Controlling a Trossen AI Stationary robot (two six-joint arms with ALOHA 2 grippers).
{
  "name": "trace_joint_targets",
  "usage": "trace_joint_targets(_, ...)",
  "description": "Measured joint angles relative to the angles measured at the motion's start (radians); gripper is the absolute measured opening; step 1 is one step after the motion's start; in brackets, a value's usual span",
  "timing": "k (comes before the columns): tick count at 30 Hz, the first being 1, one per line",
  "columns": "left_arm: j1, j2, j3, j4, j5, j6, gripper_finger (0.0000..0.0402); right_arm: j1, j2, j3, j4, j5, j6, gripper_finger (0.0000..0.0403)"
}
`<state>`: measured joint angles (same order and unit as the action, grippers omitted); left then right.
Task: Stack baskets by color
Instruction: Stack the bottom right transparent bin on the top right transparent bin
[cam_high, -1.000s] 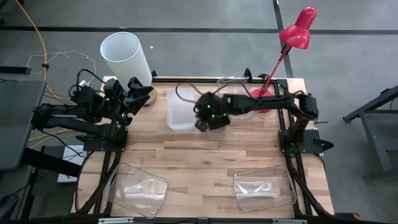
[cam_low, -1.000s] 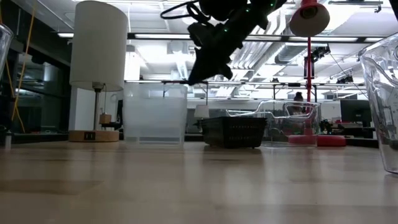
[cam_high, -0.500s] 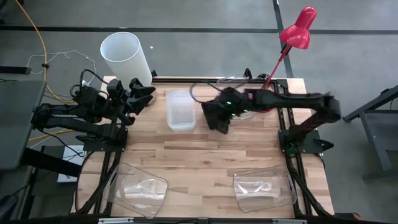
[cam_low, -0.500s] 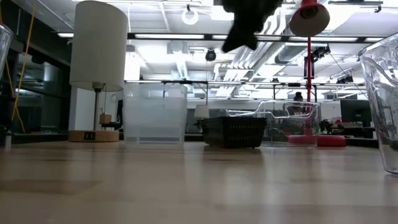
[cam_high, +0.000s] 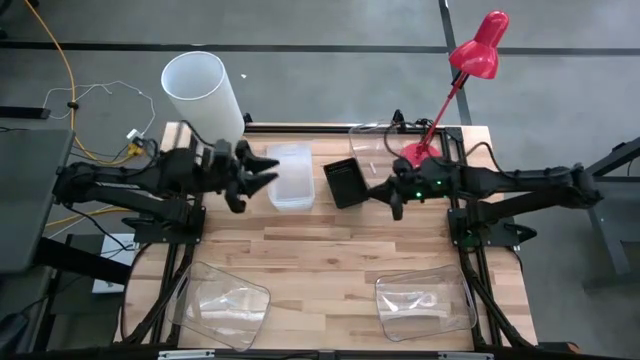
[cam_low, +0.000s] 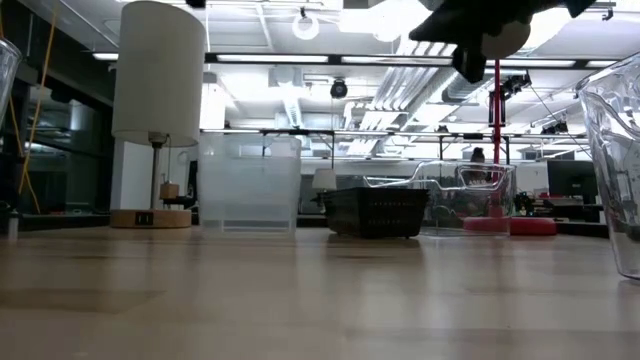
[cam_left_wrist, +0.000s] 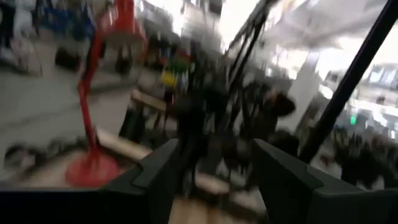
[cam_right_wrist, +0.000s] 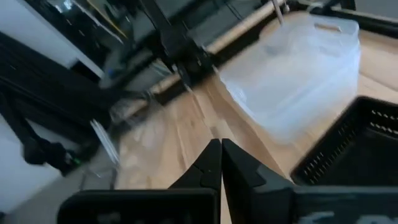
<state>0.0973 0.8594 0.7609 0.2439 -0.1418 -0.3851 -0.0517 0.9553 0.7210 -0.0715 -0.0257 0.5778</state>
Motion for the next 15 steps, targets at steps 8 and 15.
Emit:
trace_joint_targets(8, -0.001, 0.014, 0.0, -0.129, 0.108, -0.023, 0.0186, 0.0, -0.026, 0.001, 0.05, 0.036, 0.0, 0.0)
trace_joint_targets(15, -0.001, 0.014, 0.0, -0.121, 0.085, 0.003, 0.0186, 0.0, -0.026, 0.002, 0.09, 0.056, 0.021, 0.0)
